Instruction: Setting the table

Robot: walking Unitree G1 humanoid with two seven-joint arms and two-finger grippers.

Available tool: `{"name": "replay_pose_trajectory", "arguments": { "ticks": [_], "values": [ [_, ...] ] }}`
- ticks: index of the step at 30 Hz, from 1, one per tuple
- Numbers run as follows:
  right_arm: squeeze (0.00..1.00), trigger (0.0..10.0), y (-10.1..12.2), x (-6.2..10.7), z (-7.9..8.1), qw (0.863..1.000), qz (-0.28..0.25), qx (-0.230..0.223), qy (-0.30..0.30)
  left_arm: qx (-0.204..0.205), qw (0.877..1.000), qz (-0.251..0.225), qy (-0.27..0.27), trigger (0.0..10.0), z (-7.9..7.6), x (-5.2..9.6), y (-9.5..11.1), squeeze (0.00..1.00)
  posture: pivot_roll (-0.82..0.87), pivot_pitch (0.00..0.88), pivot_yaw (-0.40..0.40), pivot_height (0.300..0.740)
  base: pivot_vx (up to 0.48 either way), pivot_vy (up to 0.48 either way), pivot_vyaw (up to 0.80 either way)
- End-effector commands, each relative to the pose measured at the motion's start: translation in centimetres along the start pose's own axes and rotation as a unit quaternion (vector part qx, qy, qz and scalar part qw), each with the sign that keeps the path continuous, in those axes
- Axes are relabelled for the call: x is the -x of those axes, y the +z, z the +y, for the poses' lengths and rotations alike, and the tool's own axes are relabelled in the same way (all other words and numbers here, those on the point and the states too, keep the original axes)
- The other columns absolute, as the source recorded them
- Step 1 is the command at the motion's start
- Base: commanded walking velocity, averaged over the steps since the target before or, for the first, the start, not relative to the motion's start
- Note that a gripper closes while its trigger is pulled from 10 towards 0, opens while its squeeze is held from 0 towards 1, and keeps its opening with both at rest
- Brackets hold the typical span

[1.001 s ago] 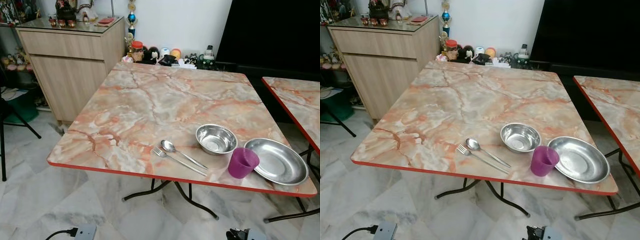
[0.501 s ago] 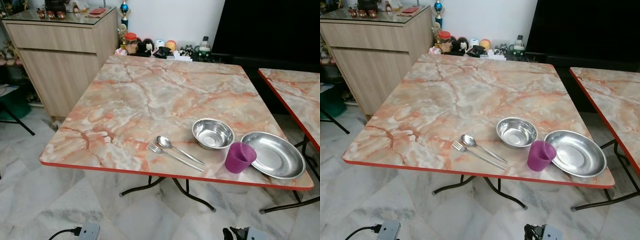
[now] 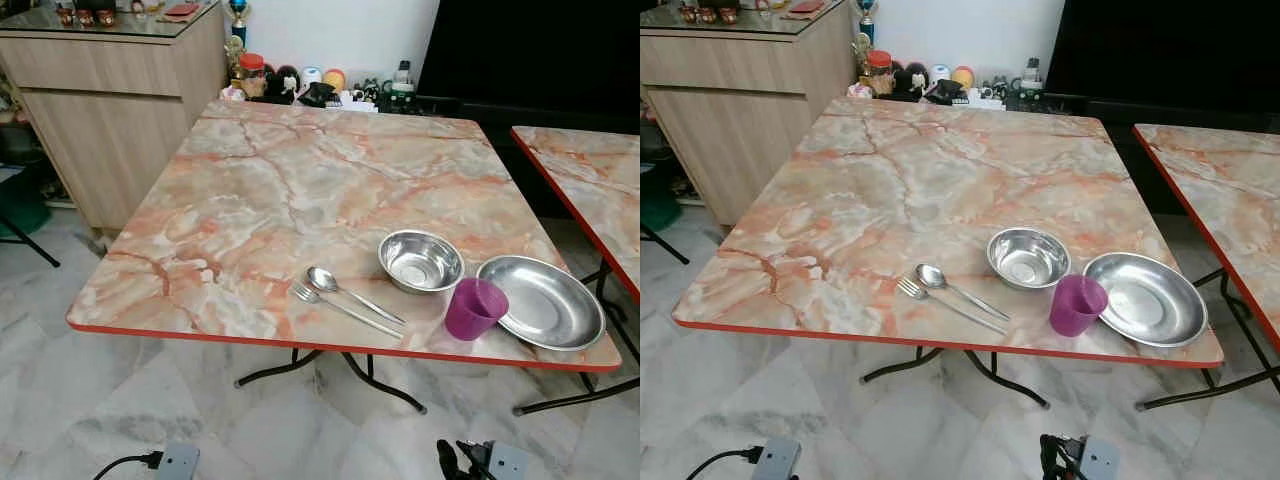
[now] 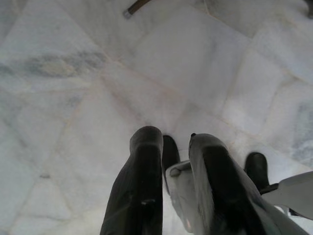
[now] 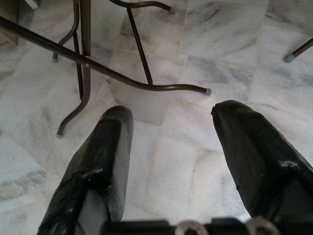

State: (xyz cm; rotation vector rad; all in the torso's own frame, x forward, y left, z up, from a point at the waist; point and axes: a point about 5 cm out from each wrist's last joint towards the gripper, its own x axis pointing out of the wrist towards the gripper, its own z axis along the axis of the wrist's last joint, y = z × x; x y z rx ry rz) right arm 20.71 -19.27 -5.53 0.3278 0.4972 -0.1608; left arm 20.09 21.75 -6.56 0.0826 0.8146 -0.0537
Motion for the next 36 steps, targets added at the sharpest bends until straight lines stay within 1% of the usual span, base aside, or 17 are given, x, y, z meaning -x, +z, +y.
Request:
{"name": "replay_pose_trajectory", "arguments": {
  "ticks": [1, 13, 16, 18, 21, 27, 29, 30, 32, 33, 34, 36],
  "values": [
    [0.00, 10.0, -0.1, 0.2, -0.5, 1.000, 0.000, -0.006, -0.009, -0.012, 1.000, 0.010, -0.006, 10.0, -0.3, 0.1, -0.5, 0.00, 0.08, 0.098, -0.073, 0.740, 0.000, -0.461, 0.00],
    [0.00, 10.0, 0.3, 0.0, -0.2, 1.000, -0.006, -0.005, -0.002, -0.013, 1.000, 0.011, -0.004, 10.0, -0.3, 0.1, -0.5, 0.00, 0.08, 0.088, -0.074, 0.740, 0.000, -0.460, 0.00],
    [0.00, 10.0, 0.9, -0.3, 0.1, 1.000, -0.021, -0.006, 0.005, -0.009, 1.000, 0.013, -0.001, 10.0, -0.3, 0.1, -0.6, 0.00, 0.08, 0.086, -0.074, 0.740, 0.000, 0.000, 0.00],
    [0.00, 10.0, 1.5, -0.4, 0.3, 0.999, -0.044, -0.013, 0.009, -0.010, 1.000, 0.014, -0.002, 10.0, -0.3, 0.1, -0.6, 0.00, 0.08, 0.085, -0.074, 0.740, 0.000, 0.000, 0.00],
    [0.00, 10.0, 1.6, -0.3, 0.5, 0.998, -0.058, -0.011, 0.018, -0.010, 1.000, 0.014, -0.003, 10.0, -0.3, 0.1, -0.6, 0.00, 0.07, 0.085, -0.076, 0.740, 0.000, 0.000, 0.00],
    [0.00, 10.0, 1.5, 1.1, 0.3, 0.995, -0.100, 0.002, 0.027, -0.010, 1.000, 0.015, -0.005, 10.0, -0.4, 0.1, -0.7, 0.00, 0.07, 0.087, -0.078, 0.740, 0.000, 0.000, 0.00],
    [0.00, 10.0, 1.5, 1.7, 0.2, 0.993, -0.114, 0.001, 0.025, -0.016, 1.000, 0.017, -0.008, 10.0, -0.5, 0.1, -0.7, 0.00, 0.06, 0.086, -0.082, 0.740, 0.000, 0.000, 0.00],
    [0.00, 10.0, 1.4, 2.4, 0.3, 0.992, -0.126, -0.002, 0.023, -0.019, 1.000, 0.018, -0.010, 10.0, -0.5, 0.1, -0.8, 0.00, 0.06, 0.086, -0.082, 0.740, 0.000, 0.000, 0.00],
    [0.00, 10.0, 1.4, 3.1, 0.6, 0.991, -0.134, 0.001, 0.025, -0.018, 1.000, 0.019, -0.010, 10.0, -0.5, 0.1, -0.9, 0.00, 0.06, 0.087, -0.083, 0.740, 0.000, 0.000, 0.00],
    [0.00, 10.0, 1.4, 3.1, 0.6, 0.991, -0.134, 0.001, 0.025, -0.018, 1.000, 0.019, -0.010, 10.0, -0.5, 0.1, -0.9, 0.00, 0.06, 0.087, -0.083, 0.740, 0.000, 0.000, 0.00],
    [0.00, 10.0, 1.3, 3.8, 0.9, 0.990, -0.141, 0.001, 0.026, -0.018, 1.000, 0.018, -0.010, 10.0, -0.6, 0.1, -0.9, 0.00, 0.06, 0.088, -0.083, 0.740, 0.000, 0.000, 0.00],
    [0.00, 10.0, 1.7, 4.5, 1.0, 0.987, -0.156, -0.007, 0.025, -0.018, 1.000, 0.018, -0.011, 10.0, -0.6, 0.1, -0.9, 0.00, 0.06, 0.089, -0.083, 0.740, 0.000, 0.000, 0.00]
  ]
}}
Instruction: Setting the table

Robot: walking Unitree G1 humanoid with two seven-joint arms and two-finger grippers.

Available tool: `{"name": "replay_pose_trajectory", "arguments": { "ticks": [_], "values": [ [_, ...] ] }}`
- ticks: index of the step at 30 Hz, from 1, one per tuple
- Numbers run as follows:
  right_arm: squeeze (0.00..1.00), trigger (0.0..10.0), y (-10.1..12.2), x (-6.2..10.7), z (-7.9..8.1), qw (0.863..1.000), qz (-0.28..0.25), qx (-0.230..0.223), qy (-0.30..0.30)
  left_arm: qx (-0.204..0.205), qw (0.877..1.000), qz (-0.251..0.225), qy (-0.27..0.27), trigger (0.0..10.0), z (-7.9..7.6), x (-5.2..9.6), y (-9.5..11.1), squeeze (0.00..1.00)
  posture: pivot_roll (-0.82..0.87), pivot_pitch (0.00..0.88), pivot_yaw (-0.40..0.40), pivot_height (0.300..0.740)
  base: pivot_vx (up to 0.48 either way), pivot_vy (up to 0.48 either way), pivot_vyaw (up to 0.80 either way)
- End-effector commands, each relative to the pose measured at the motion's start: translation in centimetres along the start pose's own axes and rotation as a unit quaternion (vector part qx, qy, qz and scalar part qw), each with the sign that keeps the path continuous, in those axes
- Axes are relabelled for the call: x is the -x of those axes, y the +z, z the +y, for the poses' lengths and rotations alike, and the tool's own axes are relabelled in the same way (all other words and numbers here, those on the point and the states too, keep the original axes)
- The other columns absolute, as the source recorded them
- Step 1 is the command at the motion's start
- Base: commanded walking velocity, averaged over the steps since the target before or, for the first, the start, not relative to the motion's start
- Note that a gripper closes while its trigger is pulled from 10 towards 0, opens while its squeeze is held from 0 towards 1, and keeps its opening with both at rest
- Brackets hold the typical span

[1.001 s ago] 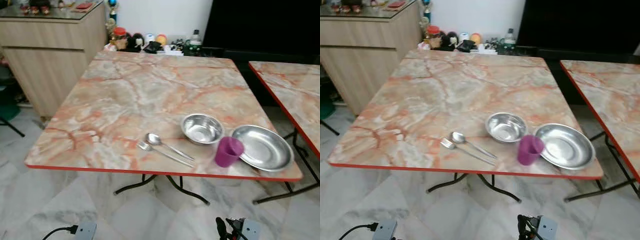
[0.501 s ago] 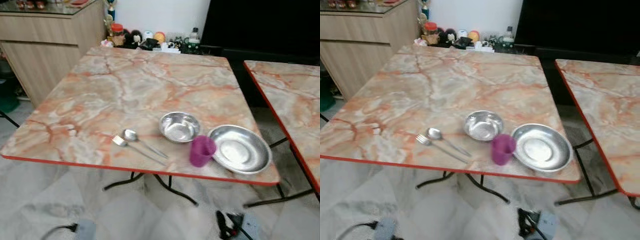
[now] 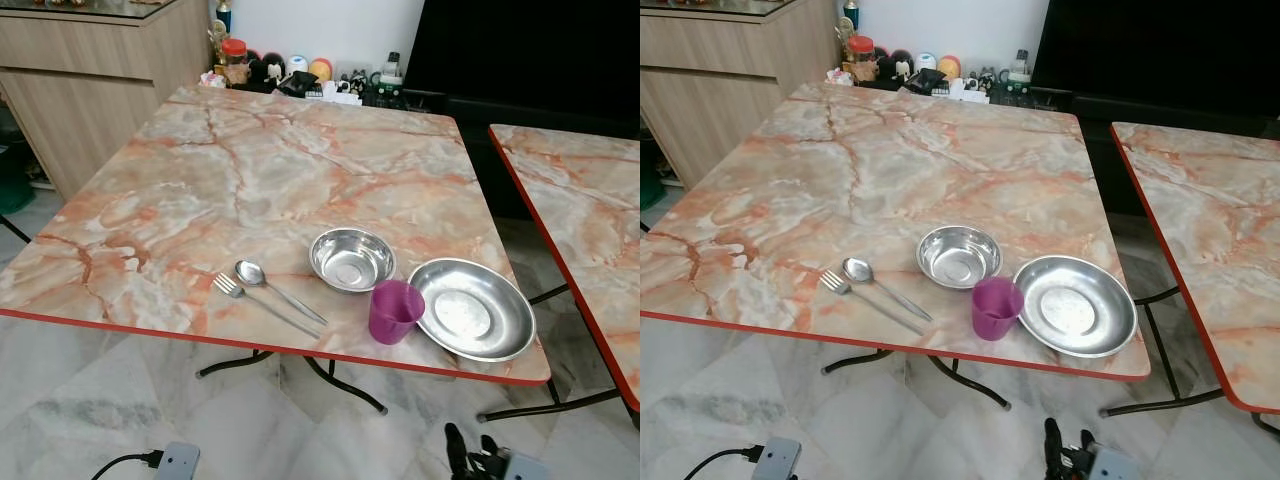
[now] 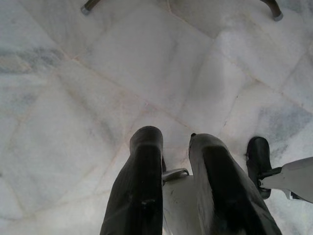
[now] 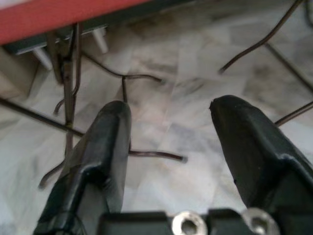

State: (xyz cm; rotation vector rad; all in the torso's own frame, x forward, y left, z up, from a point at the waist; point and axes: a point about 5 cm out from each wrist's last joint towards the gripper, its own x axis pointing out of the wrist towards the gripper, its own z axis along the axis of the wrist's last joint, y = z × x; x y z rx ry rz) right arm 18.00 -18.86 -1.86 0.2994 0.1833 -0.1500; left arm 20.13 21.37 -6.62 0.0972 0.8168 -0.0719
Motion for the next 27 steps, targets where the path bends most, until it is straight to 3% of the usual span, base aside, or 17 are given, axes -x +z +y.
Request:
{"name": "replay_pose_trajectory", "arguments": {
  "ticks": [1, 6, 14, 15, 17, 23, 27],
  "values": [
    [0.00, 10.0, 0.3, 0.3, 0.3, 1.000, -0.009, -0.014, -0.007, -0.009, 1.000, 0.018, -0.005, 10.0, -0.3, 0.2, -0.9, 0.00, 0.05, 0.091, -0.082, 0.740, 0.000, 0.000, 0.00],
    [0.00, 10.0, 3.2, 0.2, 0.5, 0.997, -0.070, -0.012, -0.008, -0.010, 1.000, 0.019, -0.005, 10.0, -0.3, 0.2, -1.0, 0.00, 0.05, 0.088, -0.084, 0.740, 0.000, 0.000, 0.00],
    [0.00, 10.0, 6.4, 0.4, 1.2, 0.994, -0.112, 0.008, 0.002, -0.007, 1.000, 0.017, -0.004, 10.0, -0.3, 0.2, -1.1, 0.00, 0.05, 0.089, -0.083, 0.740, 0.000, 0.000, 0.00],
    [0.00, 10.0, 7.9, -0.4, 1.3, 0.991, -0.132, 0.000, -0.002, -0.007, 1.000, 0.017, -0.004, 10.0, -0.3, 0.2, -1.0, 0.00, 0.04, 0.090, -0.083, 0.740, 0.000, 0.000, 0.00],
    [0.00, 10.0, 8.4, -0.8, 1.3, 0.990, -0.139, -0.003, -0.004, -0.006, 1.000, 0.017, -0.004, 10.0, -0.3, 0.2, -1.0, 0.00, 0.04, 0.089, -0.083, 0.740, 0.000, 0.000, 0.00],
    [0.00, 10.0, 12.1, -4.4, 0.4, 0.985, -0.161, -0.049, -0.044, -0.001, 1.000, 0.014, -0.004, 10.0, -0.4, 0.2, -1.0, 0.00, 0.06, 0.091, -0.088, 0.740, 0.000, 0.000, 0.00],
    [0.00, 10.0, 13.0, -5.1, 1.0, 0.984, -0.166, -0.053, -0.030, 0.000, 1.000, 0.016, -0.002, 10.0, -0.4, 0.3, -1.2, 0.00, 0.07, 0.091, -0.092, 0.740, 0.000, 0.000, 0.00]
  ]
}}
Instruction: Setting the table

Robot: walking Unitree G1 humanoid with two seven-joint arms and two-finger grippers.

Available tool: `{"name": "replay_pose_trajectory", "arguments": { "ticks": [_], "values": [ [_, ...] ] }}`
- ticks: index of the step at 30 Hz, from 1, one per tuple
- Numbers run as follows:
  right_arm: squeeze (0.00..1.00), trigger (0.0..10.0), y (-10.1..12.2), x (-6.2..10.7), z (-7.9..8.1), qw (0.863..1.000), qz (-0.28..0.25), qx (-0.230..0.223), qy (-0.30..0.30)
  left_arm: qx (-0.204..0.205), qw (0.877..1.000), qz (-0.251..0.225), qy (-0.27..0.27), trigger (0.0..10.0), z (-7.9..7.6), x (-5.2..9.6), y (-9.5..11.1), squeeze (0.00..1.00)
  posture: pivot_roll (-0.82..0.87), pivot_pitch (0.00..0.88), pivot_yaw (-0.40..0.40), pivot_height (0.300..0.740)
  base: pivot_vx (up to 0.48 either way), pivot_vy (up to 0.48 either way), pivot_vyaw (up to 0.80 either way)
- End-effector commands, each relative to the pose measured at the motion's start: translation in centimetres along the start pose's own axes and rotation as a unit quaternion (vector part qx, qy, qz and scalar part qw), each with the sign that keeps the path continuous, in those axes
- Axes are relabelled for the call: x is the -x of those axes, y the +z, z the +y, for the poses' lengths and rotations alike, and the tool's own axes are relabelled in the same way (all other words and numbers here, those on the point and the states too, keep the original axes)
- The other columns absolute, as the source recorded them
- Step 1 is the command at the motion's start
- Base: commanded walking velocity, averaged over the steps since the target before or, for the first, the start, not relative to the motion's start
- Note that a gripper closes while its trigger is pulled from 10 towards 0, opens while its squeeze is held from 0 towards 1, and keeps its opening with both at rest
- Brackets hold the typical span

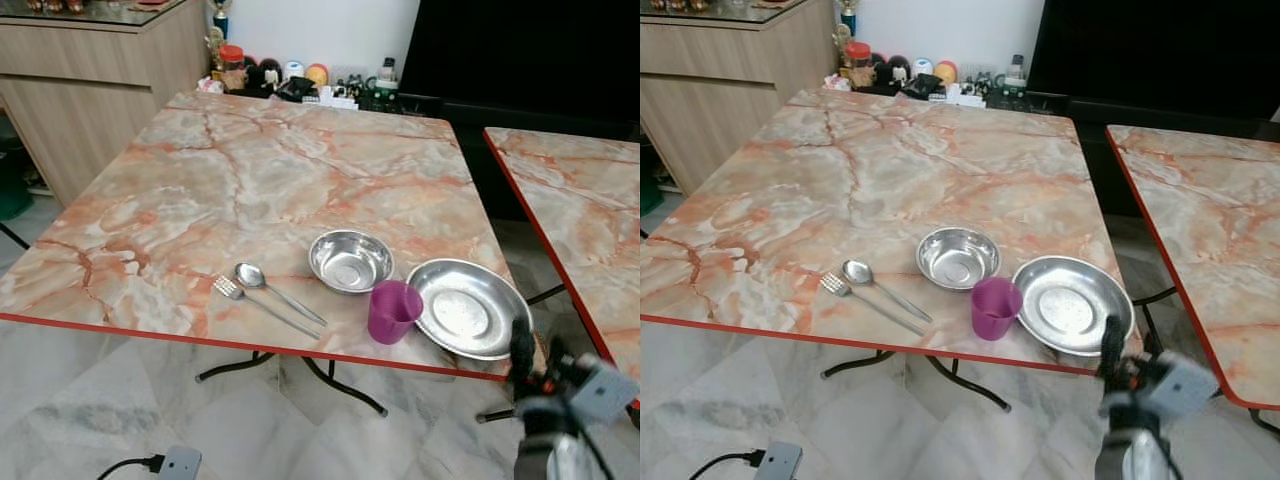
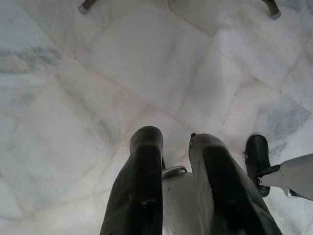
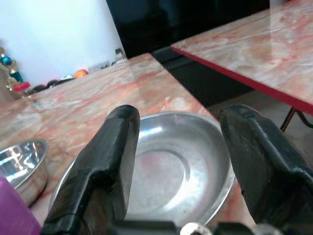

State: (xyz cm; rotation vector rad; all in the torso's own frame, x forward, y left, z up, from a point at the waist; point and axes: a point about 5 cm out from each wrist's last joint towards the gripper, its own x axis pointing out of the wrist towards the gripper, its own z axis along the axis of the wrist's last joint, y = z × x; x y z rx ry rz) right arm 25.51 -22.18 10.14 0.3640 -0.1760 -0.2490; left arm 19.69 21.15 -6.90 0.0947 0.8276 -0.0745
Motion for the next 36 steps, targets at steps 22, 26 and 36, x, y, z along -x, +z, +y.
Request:
{"name": "replay_pose_trajectory", "arguments": {
  "ticks": [22, 26, 36],
  "values": [
    [0.00, 10.0, -0.5, 0.2, 0.7, 0.999, 0.029, -0.001, 0.012, -0.002, 1.000, 0.012, 0.016, 10.0, 0.4, 0.3, -1.0, 0.00, 0.07, 0.099, -0.092, 0.740, 0.000, -0.151, 0.00],
    [0.00, 10.0, -0.7, 0.3, 1.0, 0.999, 0.033, -0.004, 0.016, 0.005, 1.000, 0.006, 0.017, 10.0, 0.4, 0.3, -0.9, 0.00, 0.08, 0.098, -0.091, 0.740, 0.000, 0.000, 0.00],
    [0.00, 10.0, -0.7, 0.1, 1.2, 0.999, 0.031, -0.009, 0.018, 0.006, 1.000, 0.006, 0.018, 10.0, 0.6, 0.4, -0.9, 0.00, 0.08, 0.097, -0.091, 0.740, 0.000, 0.000, 0.00]
  ]
}}
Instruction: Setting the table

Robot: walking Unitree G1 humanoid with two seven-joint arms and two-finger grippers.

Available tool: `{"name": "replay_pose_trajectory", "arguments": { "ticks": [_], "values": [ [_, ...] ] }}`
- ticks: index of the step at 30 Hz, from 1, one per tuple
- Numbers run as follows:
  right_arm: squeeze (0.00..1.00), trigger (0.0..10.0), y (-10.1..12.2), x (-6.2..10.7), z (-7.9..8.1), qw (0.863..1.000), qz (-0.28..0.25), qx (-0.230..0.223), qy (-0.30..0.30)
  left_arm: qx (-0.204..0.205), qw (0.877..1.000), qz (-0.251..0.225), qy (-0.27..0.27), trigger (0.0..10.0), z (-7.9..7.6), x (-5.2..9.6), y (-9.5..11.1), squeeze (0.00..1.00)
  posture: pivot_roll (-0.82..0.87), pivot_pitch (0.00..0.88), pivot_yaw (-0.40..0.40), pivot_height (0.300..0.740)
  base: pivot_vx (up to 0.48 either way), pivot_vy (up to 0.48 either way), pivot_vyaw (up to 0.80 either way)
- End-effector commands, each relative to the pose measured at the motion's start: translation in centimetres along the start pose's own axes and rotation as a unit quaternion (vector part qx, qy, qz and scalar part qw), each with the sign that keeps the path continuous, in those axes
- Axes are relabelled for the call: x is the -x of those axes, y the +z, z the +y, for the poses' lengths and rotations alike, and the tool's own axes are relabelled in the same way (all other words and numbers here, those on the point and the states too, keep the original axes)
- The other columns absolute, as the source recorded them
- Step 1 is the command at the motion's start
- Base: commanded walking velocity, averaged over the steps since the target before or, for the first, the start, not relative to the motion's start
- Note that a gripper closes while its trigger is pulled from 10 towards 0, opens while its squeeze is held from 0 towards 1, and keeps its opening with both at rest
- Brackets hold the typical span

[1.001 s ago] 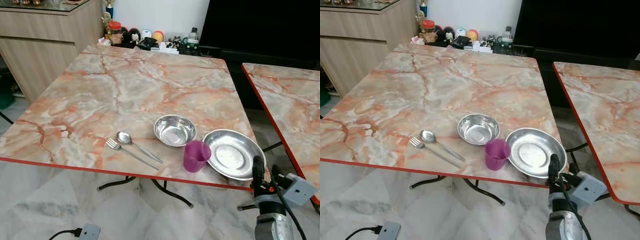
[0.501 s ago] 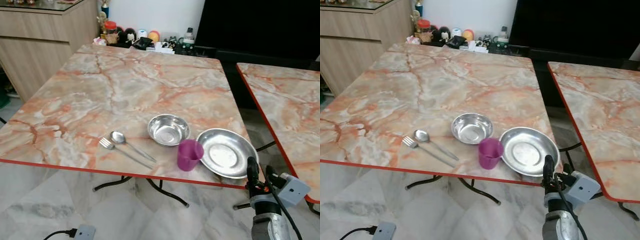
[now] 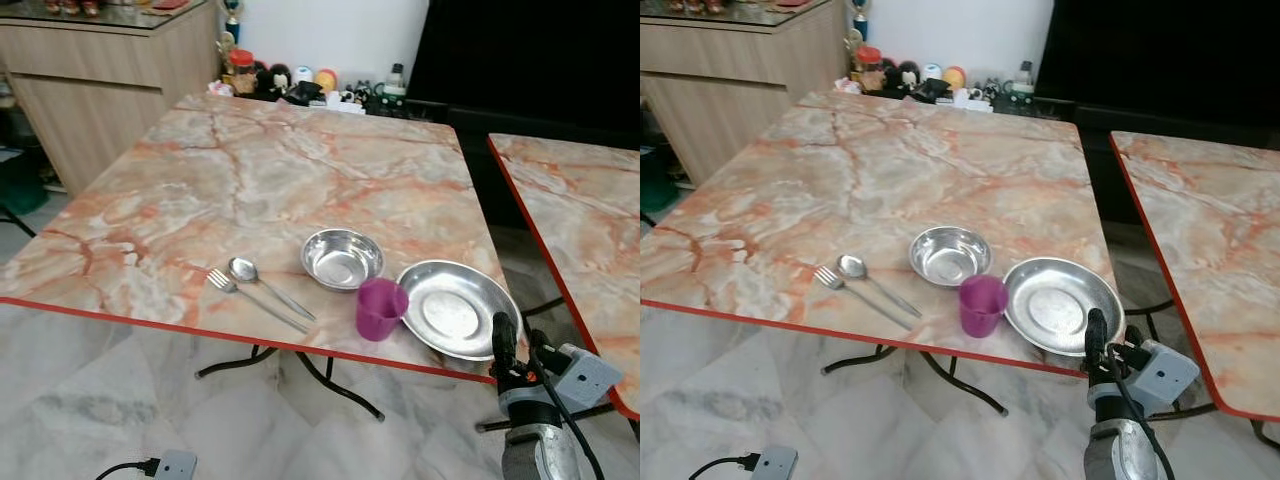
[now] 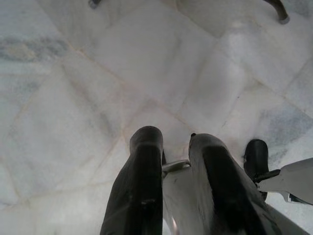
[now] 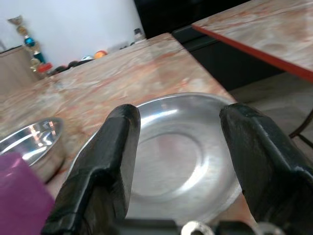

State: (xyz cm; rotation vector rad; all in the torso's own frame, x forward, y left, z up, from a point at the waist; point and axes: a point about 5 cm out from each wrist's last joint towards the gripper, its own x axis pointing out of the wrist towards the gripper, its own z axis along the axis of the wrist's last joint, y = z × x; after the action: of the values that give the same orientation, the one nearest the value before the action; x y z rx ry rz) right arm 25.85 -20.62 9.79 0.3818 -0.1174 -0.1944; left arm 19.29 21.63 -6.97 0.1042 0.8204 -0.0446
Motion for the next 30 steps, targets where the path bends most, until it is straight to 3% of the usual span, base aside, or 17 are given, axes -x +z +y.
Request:
{"name": "replay_pose_trajectory", "arguments": {
  "ticks": [1, 11, 14, 30],
  "values": [
    [0.00, 10.0, 0.2, 0.0, -0.1, 1.000, -0.004, -0.001, -0.002, 0.005, 1.000, 0.008, 0.003, 10.0, 0.1, 0.1, -0.5, 0.00, 0.08, 0.097, -0.091, 0.740, 0.259, 0.000, 0.00],
    [0.00, 10.0, 0.3, -0.3, -0.3, 1.000, -0.008, 0.000, -0.018, 0.004, 1.000, 0.007, 0.001, 10.0, -0.1, 0.1, -0.3, 0.00, 0.08, 0.096, -0.094, 0.740, 0.266, 0.000, -0.16],
    [0.00, 10.0, 0.4, -0.3, -0.3, 1.000, -0.011, 0.004, -0.016, -0.001, 1.000, 0.014, -0.002, 10.0, -0.3, 0.0, -0.5, 0.00, 0.08, 0.095, -0.095, 0.740, 0.000, 0.000, -0.68],
    [0.00, 10.0, 1.1, -0.4, -1.6, 0.997, -0.019, 0.008, -0.069, 0.001, 1.000, 0.008, -0.008, 10.0, -0.3, 0.1, -0.6, 0.00, 0.08, 0.098, -0.098, 0.740, 0.000, 0.000, 0.00]
  ]
}}
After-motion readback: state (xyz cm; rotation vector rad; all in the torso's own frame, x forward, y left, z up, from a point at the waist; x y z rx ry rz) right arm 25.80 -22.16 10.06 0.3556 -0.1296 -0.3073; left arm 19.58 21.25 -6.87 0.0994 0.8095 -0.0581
